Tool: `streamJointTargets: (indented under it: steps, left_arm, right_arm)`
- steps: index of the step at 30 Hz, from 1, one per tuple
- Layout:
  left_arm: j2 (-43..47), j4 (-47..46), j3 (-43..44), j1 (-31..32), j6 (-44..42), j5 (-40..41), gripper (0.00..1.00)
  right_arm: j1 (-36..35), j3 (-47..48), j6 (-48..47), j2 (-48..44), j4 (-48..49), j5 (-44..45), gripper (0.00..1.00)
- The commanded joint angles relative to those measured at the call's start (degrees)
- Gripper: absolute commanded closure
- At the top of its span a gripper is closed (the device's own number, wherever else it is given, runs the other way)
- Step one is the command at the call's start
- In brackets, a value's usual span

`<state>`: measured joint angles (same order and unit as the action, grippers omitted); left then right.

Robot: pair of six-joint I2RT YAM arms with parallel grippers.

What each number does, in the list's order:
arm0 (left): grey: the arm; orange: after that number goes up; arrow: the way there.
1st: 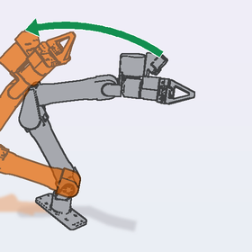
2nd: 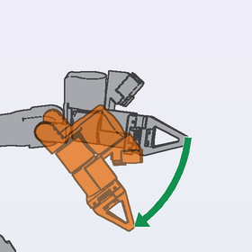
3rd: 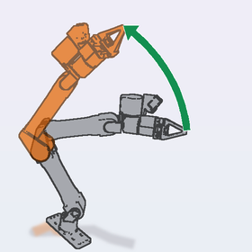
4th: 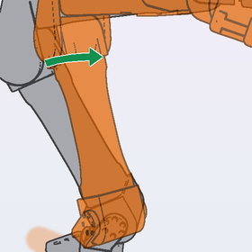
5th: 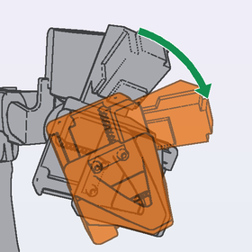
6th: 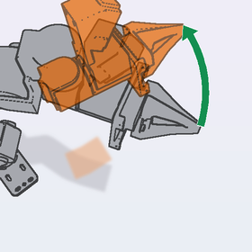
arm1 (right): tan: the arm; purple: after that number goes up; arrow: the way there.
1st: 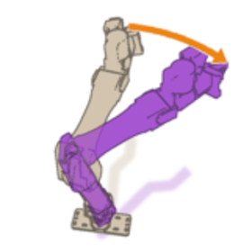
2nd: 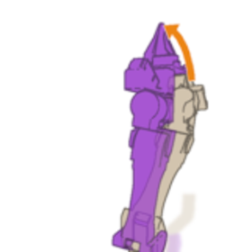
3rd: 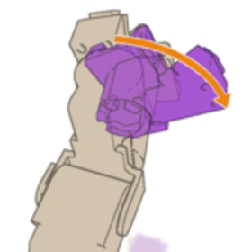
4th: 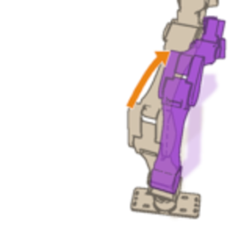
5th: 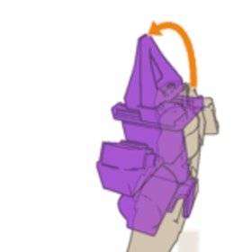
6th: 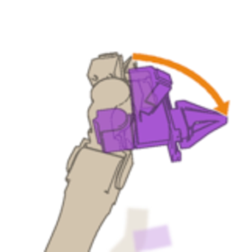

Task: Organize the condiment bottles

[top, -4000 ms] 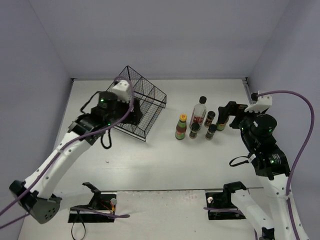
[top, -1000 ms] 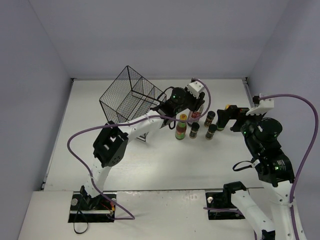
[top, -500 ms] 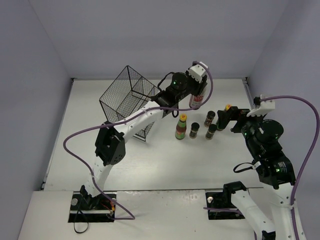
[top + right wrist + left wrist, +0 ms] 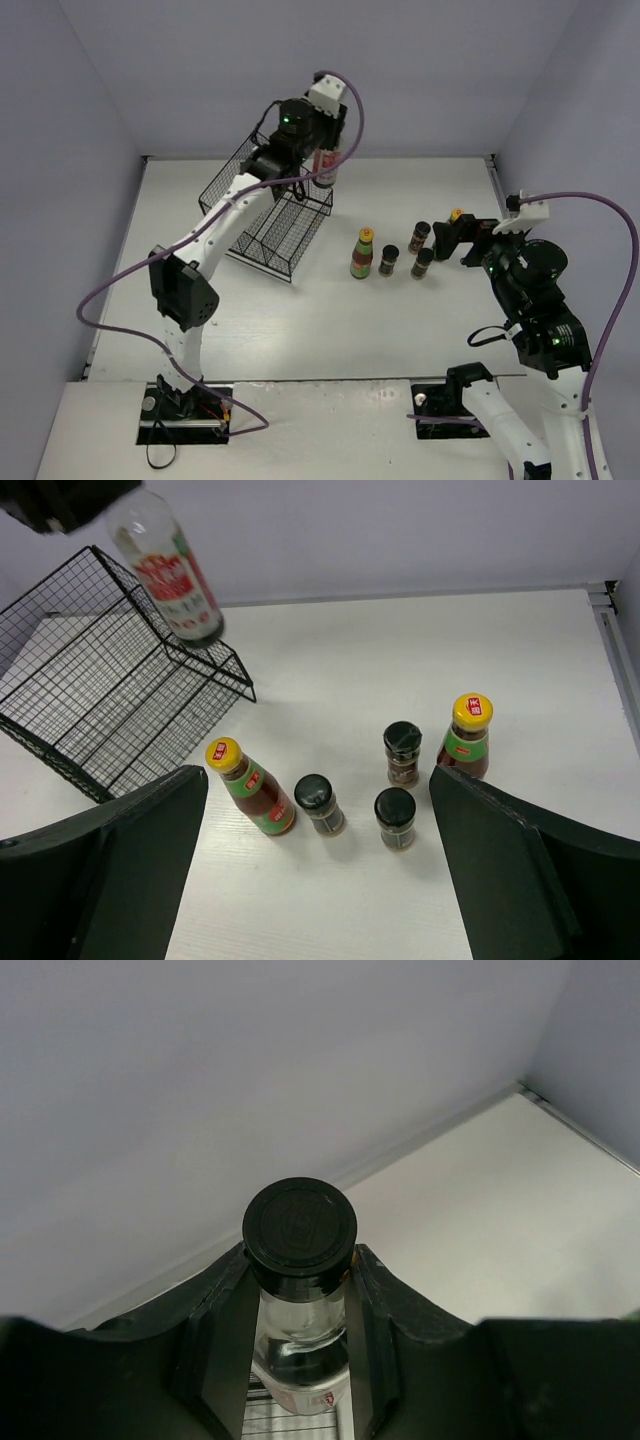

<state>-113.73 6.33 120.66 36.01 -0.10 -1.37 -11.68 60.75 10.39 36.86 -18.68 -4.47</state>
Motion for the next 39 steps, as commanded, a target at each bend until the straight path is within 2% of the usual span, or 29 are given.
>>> streamJointTargets:
  steps: [1,10,20,31,39]
  left_arm:
    - [11.0,-6.9,7.3,-2.7,-2.2,3.3,1.0]
    - [17.4,-2.7,4.7,-10.9,-1.8,6.0,1.0]
    - [21.7,-5.4,-6.2,-18.3,-0.5,5.8,1.0]
    - [24.3,-9.8,-15.4,-19.5,3.2,3.7,1.0]
    - [25.5,-11.4,-17.5,-19.4,3.2,3.1,1.0]
  right_arm:
    - [-0.3,1.0,0.3,0.6,3.3,-1.7,0.0]
    - [-0.3,0.5,1.6,0.8,2.8,-4.1,0.0]
    - [-0.3,0.0,1.9,1.0,2.7,-5.8,0.0]
    - [-0.2,-1.6,2.2,0.2,2.0,-5.9,0.0]
    - [-0.3,-2.6,2.7,-0.1,2.2,-6.1,0.0]
